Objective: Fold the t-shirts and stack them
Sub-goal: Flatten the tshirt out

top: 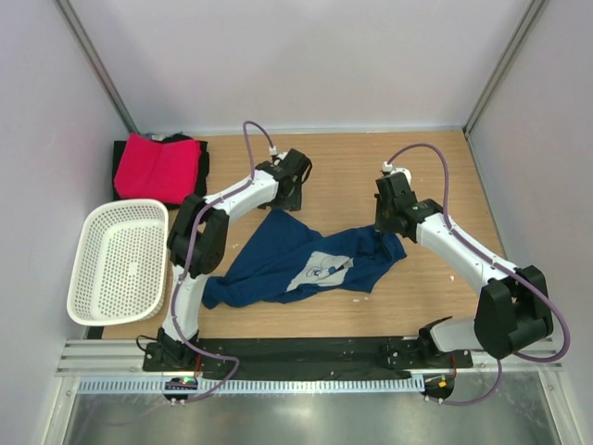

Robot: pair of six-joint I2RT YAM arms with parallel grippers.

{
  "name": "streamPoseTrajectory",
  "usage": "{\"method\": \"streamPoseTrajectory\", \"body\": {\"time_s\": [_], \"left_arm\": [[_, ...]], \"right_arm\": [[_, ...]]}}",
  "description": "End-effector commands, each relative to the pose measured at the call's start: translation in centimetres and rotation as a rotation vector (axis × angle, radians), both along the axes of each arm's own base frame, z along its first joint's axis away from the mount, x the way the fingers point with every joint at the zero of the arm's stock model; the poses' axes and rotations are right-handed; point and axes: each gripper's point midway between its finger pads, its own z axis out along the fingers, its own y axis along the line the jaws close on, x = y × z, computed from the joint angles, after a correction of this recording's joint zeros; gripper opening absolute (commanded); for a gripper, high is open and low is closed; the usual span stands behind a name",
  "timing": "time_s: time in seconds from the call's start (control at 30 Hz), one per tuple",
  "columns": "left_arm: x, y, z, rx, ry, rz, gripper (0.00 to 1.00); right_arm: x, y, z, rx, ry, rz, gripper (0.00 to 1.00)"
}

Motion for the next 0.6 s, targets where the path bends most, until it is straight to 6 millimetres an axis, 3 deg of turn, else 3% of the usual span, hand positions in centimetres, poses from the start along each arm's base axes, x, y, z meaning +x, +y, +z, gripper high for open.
{"method": "streamPoseTrajectory", "body": {"time_s": [0.0,0.37,0.57], "left_arm": [[2.0,0.9,0.4,-0.052,-0.071,0.116,0.73],[2.3,0.9,-2.5,-0.087,-0.049,0.165,0.66],[2.6,0.5,-3.4,-0.108,-0.032,0.164,0.54]], "right_arm": [[0.6,0.1,0.8,0.022,-0.039,-0.009,0.01],[0.7,0.3,0.5,0.024,-0.028,-0.002,0.01],[0.8,0.2,0.4,0.022,-0.023,-0.008,0.01]]}}
